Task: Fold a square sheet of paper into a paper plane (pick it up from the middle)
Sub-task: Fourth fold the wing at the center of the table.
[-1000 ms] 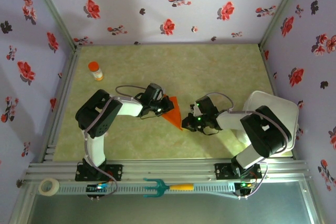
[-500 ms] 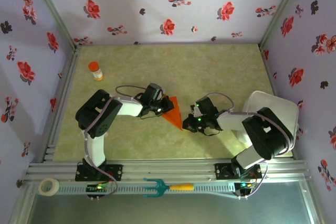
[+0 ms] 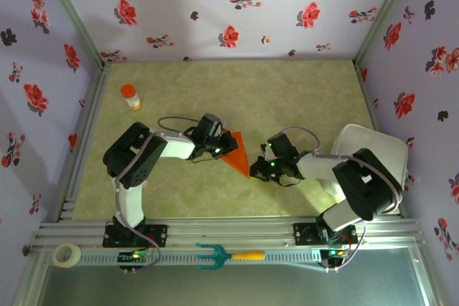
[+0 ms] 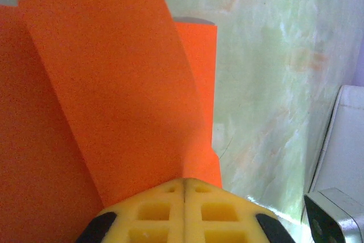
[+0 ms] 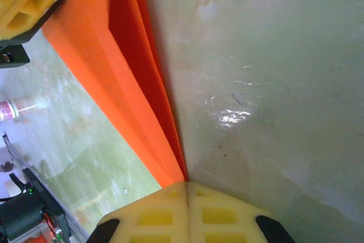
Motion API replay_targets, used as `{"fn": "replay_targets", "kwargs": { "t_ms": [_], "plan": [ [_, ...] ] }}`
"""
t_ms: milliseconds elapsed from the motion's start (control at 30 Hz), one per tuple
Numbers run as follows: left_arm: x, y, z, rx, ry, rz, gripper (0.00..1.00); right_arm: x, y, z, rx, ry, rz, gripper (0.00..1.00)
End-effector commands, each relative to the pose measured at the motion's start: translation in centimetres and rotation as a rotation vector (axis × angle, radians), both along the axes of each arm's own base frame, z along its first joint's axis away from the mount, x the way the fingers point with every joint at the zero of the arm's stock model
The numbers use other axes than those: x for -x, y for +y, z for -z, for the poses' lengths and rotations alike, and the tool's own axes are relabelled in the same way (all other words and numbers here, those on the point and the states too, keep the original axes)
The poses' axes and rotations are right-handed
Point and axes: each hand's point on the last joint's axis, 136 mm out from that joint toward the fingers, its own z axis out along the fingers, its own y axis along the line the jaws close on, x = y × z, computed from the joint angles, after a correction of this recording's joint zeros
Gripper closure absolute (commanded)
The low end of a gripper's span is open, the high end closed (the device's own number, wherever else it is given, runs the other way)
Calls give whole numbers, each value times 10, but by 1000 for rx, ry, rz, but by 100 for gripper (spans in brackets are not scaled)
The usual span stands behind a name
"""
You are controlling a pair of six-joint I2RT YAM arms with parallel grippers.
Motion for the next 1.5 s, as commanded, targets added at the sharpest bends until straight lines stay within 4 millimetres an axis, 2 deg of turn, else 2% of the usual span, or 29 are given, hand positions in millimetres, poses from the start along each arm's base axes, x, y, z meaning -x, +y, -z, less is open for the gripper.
{"fn": "replay_targets", "kwargs": {
  "t_ms": [0, 167, 267, 500, 667, 767, 867, 1100, 1233, 1467],
  "plan": [
    [10, 23, 35, -99, 80, -41, 100, 31, -23, 28, 130, 121, 1, 98],
    [10, 24, 34, -99, 80, -41, 100, 35, -27, 33, 167, 135, 3, 93],
    [11, 24, 35, -100, 81, -41, 100, 35, -26, 29, 156, 125, 2, 90],
    [11, 24, 35, -100, 82, -40, 100, 39, -28, 29, 154, 132, 3, 92],
    [11, 25, 35, -101, 83, -41, 100, 39, -31, 27, 170, 123, 9, 89],
    [11, 25, 36, -102, 82, -39, 100, 40, -31, 27, 170, 125, 8, 95],
    [11, 25, 35, -101, 83, -41, 100, 40, -31, 28, 175, 129, 5, 91],
    [12, 25, 37, -104, 85, -41, 100, 41, -32, 26, 200, 127, -9, 90],
    [12, 25, 37, -103, 83, -38, 100, 36, -29, 16, 184, 94, -4, 90],
    [14, 25, 37, -101, 84, -32, 100, 14, -21, -27, 134, -30, 2, 87]
  ]
}}
